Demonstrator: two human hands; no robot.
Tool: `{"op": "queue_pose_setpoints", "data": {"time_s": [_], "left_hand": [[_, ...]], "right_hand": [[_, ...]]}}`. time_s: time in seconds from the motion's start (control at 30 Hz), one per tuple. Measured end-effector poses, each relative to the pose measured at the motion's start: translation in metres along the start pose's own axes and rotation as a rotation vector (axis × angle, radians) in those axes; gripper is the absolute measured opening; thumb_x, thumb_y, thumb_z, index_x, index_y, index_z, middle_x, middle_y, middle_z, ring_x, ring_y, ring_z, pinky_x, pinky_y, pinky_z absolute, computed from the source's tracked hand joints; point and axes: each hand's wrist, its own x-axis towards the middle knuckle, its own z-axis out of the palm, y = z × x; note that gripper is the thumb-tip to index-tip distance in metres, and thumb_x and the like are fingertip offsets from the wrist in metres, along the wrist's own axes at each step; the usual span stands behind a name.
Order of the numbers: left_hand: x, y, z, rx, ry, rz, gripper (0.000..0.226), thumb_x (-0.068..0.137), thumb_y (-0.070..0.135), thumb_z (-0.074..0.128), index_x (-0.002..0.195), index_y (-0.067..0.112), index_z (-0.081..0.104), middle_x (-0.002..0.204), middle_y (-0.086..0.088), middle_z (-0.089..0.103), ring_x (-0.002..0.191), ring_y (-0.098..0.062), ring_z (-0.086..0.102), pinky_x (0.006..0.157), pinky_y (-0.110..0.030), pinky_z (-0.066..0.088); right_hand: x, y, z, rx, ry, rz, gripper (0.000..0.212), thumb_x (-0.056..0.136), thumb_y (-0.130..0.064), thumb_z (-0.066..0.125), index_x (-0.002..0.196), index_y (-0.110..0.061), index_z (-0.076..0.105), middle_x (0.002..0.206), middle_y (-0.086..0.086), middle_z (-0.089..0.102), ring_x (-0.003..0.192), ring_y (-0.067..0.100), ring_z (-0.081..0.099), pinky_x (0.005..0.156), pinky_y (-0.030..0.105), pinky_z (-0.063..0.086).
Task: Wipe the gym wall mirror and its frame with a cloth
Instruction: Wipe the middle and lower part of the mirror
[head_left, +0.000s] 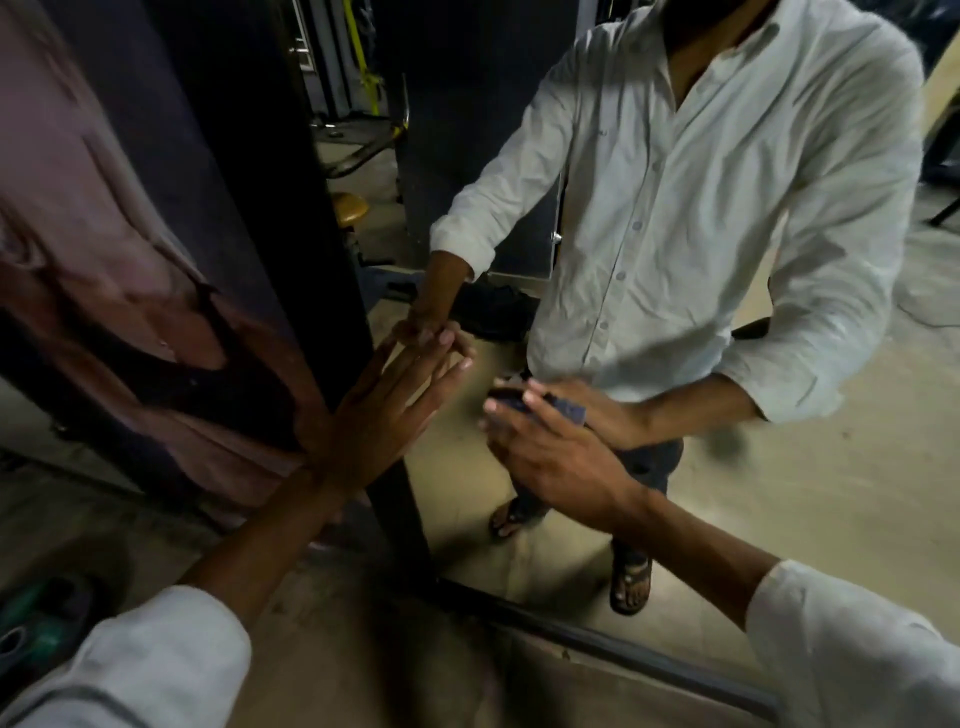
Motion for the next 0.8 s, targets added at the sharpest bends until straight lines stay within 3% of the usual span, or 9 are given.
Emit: {"op": "queue_pose_setpoints", "data": {"time_s": [0.07, 0.17, 0.3, 0.37, 0.47, 0.63, 0.8], "left_hand": [[-0.005, -0.011, 0.002, 0.008, -0.022, 0.008, 0.071, 0.108, 0.027, 0.064, 0.168, 0.011, 0.029, 0.174, -0.02, 0.023, 0.159, -0.036, 0.031, 0.126, -0.056, 0.034], [-0.011, -0.017, 0.003, 0.008, -0.053, -0.021, 0.073, 0.108, 0.031, 0.062, 0.169, 0.012, 0.027, 0.175, -0.02, 0.018, 0.16, -0.036, 0.027, 0.123, -0.057, 0.038], [-0.028, -0.034, 0.007, -0.012, -0.086, -0.092, 0.077, 0.107, 0.032, 0.063, 0.17, 0.013, 0.023, 0.176, -0.02, 0.014, 0.162, -0.038, 0.022, 0.127, -0.057, 0.031], [-0.038, -0.049, 0.006, 0.004, -0.11, -0.113, 0.091, 0.099, 0.036, 0.071, 0.17, 0.013, 0.019, 0.177, -0.018, 0.009, 0.163, -0.037, 0.018, 0.129, -0.059, 0.024], [-0.05, -0.069, 0.002, -0.037, -0.111, -0.125, 0.105, 0.091, 0.04, 0.081, 0.17, 0.011, 0.02, 0.178, -0.016, 0.009, 0.164, -0.035, 0.012, 0.131, -0.059, 0.018], [-0.064, -0.08, 0.003, -0.027, -0.146, -0.105, 0.1, 0.095, 0.035, 0.077, 0.17, 0.011, 0.015, 0.179, -0.012, 0.006, 0.164, -0.035, 0.01, 0.131, -0.058, 0.017], [-0.074, -0.077, 0.003, -0.03, -0.201, -0.073, 0.087, 0.102, 0.032, 0.063, 0.171, 0.011, 0.013, 0.179, -0.011, 0.004, 0.164, -0.037, 0.01, 0.129, -0.058, 0.024]], "right_hand": [[0.024, 0.012, -0.007, -0.077, 0.093, 0.044, 0.046, 0.102, -0.01, 0.052, 0.148, -0.009, 0.056, 0.163, 0.016, 0.041, 0.159, 0.039, 0.008, 0.13, 0.055, -0.006], [0.04, 0.004, 0.0, -0.169, 0.049, 0.061, 0.05, 0.101, -0.012, 0.056, 0.151, -0.01, 0.051, 0.165, 0.014, 0.039, 0.16, 0.036, 0.005, 0.129, 0.055, -0.008], [0.046, -0.031, 0.017, -0.128, -0.15, -0.179, 0.047, 0.098, -0.01, 0.042, 0.138, -0.012, 0.067, 0.156, 0.009, 0.053, 0.156, 0.033, 0.029, 0.129, 0.053, -0.014], [0.058, -0.032, 0.017, -0.114, -0.176, -0.219, 0.043, 0.098, -0.009, 0.045, 0.133, -0.012, 0.07, 0.153, 0.007, 0.057, 0.155, 0.031, 0.034, 0.129, 0.052, -0.012], [0.089, -0.019, 0.007, -0.047, -0.064, -0.009, 0.045, 0.101, -0.012, 0.052, 0.145, -0.009, 0.06, 0.158, 0.012, 0.051, 0.157, 0.034, 0.026, 0.131, 0.049, -0.002], [0.125, -0.025, 0.006, -0.129, 0.014, 0.044, 0.049, 0.103, -0.012, 0.044, 0.151, -0.009, 0.051, 0.164, 0.013, 0.042, 0.158, 0.032, 0.019, 0.13, 0.052, -0.004], [0.106, -0.067, 0.039, -0.126, -0.225, -0.157, 0.057, 0.099, -0.009, 0.041, 0.155, -0.01, 0.048, 0.171, 0.013, 0.029, 0.16, 0.033, 0.019, 0.128, 0.053, -0.015]]}}
